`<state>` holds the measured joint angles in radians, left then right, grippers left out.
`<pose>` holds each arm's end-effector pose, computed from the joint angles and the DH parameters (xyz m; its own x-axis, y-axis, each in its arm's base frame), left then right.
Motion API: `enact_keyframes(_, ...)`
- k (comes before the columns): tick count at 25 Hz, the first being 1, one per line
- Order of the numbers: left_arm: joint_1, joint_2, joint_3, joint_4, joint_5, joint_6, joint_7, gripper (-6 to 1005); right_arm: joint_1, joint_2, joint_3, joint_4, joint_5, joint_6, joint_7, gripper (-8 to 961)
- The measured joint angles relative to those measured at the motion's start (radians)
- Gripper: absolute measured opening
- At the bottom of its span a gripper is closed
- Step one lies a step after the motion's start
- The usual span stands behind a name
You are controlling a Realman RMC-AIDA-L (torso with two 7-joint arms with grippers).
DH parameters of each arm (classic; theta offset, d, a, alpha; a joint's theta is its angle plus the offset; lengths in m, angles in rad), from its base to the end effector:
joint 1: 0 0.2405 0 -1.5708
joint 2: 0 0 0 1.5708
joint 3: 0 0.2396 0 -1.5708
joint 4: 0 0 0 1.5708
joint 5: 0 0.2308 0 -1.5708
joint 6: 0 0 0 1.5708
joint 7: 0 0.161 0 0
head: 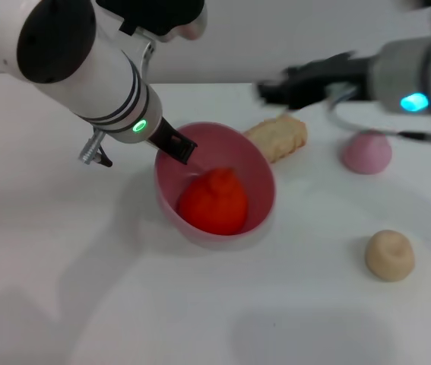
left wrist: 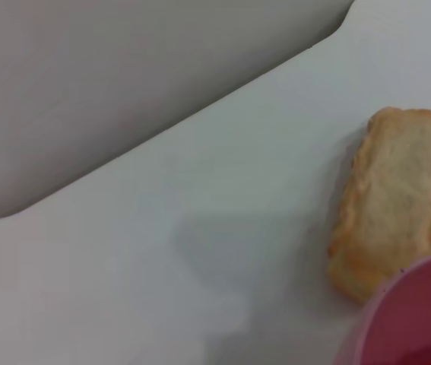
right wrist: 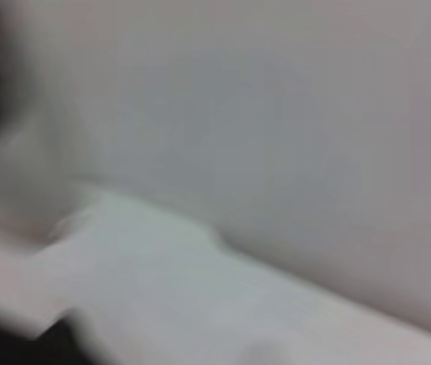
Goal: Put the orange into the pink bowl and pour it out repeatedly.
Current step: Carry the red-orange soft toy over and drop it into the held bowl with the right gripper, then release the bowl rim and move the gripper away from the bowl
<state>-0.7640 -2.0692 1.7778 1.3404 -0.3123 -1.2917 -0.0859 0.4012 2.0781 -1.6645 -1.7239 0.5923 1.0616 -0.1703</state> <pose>-0.0982 0.3981 -0.0558 0.7114 0.7021 -0.0306 0.4912 -0.5279 -0.6929 0.0762 0.3742 -0.0037 0.7795 -0.5207 -0.3482 -0.6233 -0.5898 -0.5134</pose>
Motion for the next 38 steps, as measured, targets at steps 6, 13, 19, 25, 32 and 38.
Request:
enact_keyframes(6,0.001,0.000,-0.004,-0.034,-0.043,0.015,0.011,43,-0.164,0.005,0.175,-0.043,0.013,-0.156,-0.102,502)
enact_keyframes(13,-0.003,-0.001,-0.008,-0.104,-0.068,0.058,0.011,42,-0.336,0.009,0.197,-0.044,0.293,-0.405,-0.415,502)
enact_keyframes(19,0.005,0.000,-0.009,-0.158,-0.092,0.097,0.011,42,-0.332,0.006,0.203,0.014,0.351,-0.408,-0.452,501)
enact_keyframes(25,0.018,0.002,-0.009,-0.173,-0.098,0.119,0.011,48,-0.325,0.003,0.205,0.026,0.350,-0.408,-0.454,501)
enact_keyframes(32,0.023,0.000,-0.001,-0.174,-0.101,0.130,0.010,56,-0.320,0.002,0.203,0.028,0.350,-0.409,-0.454,501)
enact_keyframes(38,0.024,0.003,0.001,-0.167,-0.123,0.130,0.011,64,-0.313,0.002,0.207,0.028,0.352,-0.405,-0.455,500)
